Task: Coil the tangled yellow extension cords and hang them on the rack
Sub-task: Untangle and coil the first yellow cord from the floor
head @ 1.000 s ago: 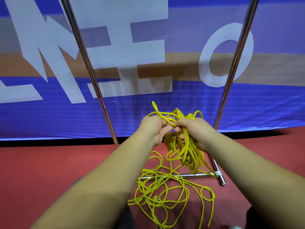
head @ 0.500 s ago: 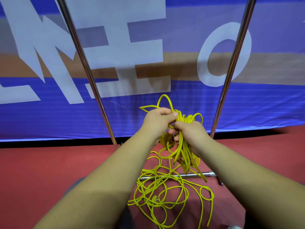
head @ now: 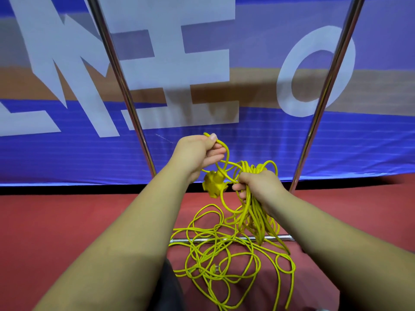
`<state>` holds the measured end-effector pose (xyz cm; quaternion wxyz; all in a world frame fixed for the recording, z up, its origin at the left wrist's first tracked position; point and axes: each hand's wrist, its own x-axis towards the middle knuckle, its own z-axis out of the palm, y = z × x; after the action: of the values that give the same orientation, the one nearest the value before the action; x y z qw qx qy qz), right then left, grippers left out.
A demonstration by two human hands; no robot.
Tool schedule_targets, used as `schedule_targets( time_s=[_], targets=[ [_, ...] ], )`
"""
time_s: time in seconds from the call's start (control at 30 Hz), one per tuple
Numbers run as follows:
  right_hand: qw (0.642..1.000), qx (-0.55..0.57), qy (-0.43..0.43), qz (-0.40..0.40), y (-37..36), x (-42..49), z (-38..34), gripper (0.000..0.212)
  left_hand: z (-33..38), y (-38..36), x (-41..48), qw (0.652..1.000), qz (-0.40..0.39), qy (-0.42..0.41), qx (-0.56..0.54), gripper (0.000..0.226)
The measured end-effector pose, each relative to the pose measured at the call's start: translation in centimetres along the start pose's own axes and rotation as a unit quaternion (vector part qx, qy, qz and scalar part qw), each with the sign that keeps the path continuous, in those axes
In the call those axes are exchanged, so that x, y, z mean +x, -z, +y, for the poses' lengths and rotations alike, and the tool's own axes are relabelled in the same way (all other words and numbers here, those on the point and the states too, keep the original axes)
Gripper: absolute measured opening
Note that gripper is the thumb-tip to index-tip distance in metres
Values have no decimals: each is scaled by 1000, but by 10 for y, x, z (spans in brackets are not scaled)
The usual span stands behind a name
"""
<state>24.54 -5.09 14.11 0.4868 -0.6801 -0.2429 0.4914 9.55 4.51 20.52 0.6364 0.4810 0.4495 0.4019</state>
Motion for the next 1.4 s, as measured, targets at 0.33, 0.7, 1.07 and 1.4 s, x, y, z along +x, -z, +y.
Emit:
schedule_targets(
  time_s=[0.33, 0.7, 1.07, 1.4],
  targets=[
    [997, 8, 24, -67, -4, -14, -10, 16, 7, -5, 0, 959, -40, 48, -278, 18],
    [1000, 2, -1, 1, 3, 3, 6, 14, 33, 21, 0, 833, -96, 91, -537, 11],
    [991, 53, 105, 67, 17, 9, -16, 14, 12, 39, 2, 970, -30, 125, 204, 16],
    [978, 110, 145, -98, 36, -8, -52, 30, -12, 72, 32, 757, -93, -44, 645, 26]
  ],
)
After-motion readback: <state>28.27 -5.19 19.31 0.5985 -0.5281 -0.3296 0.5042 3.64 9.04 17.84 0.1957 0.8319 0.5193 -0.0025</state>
